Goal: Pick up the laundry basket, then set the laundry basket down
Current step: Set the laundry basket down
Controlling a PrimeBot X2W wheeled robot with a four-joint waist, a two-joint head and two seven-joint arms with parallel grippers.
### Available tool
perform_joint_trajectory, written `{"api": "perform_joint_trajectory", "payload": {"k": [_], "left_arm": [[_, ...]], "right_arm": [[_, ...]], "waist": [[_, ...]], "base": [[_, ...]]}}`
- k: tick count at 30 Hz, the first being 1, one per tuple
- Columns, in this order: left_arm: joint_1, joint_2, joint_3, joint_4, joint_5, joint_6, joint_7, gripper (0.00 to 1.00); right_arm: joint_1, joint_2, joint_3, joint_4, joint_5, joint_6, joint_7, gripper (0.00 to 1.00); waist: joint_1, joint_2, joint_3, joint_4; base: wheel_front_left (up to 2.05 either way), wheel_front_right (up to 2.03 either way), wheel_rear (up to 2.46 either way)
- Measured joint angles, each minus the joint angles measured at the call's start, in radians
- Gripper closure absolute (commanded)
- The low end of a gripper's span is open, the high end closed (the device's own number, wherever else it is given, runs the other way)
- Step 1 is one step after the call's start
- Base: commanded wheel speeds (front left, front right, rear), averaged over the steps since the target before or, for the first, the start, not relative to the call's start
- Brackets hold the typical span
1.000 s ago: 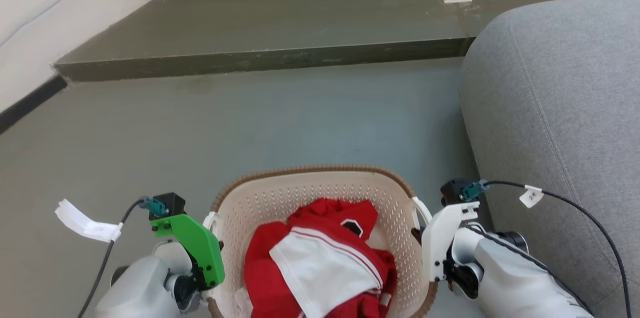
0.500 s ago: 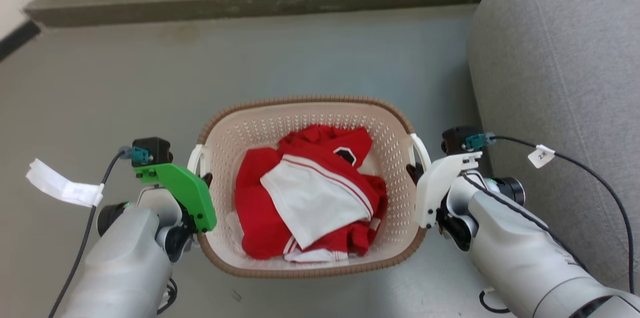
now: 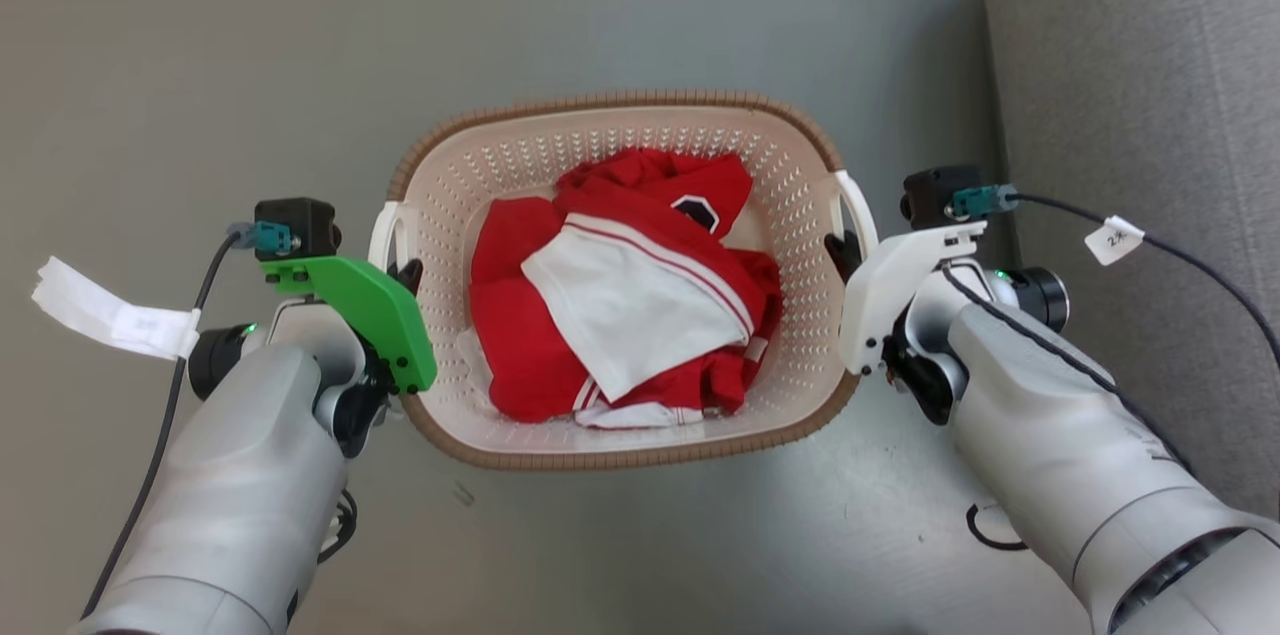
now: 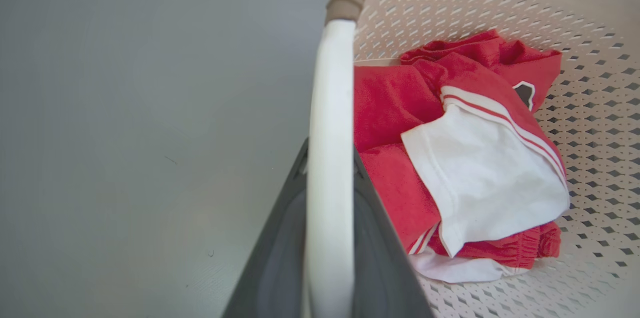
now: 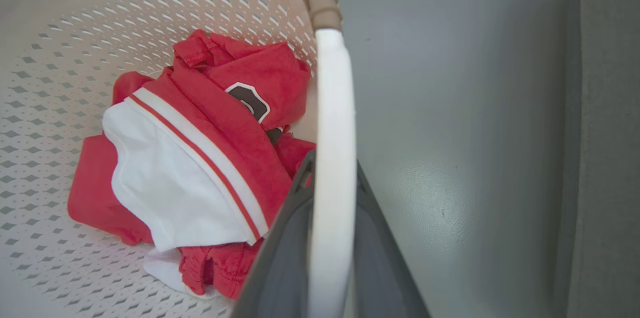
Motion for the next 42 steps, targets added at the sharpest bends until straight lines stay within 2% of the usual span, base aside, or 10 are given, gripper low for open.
{"api": "perform_joint_trajectory", "payload": {"k": [10,23,42], "left_arm": [[-0.064,-0.012,-0.001,0.013,0.009,0.000,-0.043,1.00],[-0.137,-0.020,-0.004,0.019,0.017,0.000,-0.097,1.00],[-0.203,-0.030,-0.021,0.044,0.037,-0.001,-0.178,1.00]], "right_arm": [[-0.058,-0.009,-0.012,0.007,0.000,-0.015,-0.047,1.00],[-0.129,-0.023,-0.020,0.018,-0.008,-0.016,-0.091,1.00],[-0.192,-0.028,-0.040,0.035,-0.007,-0.016,-0.136,1.00]], "waist": [[0.0000,0.0000,0.133,0.016],[0.0001,0.0000,0.280,0.041],[0.0000,0.0000,0.406,0.052]], "base": [[0.00,0.00,0.00],[0.00,0.00,0.00],[0.00,0.00,0.00]]}}
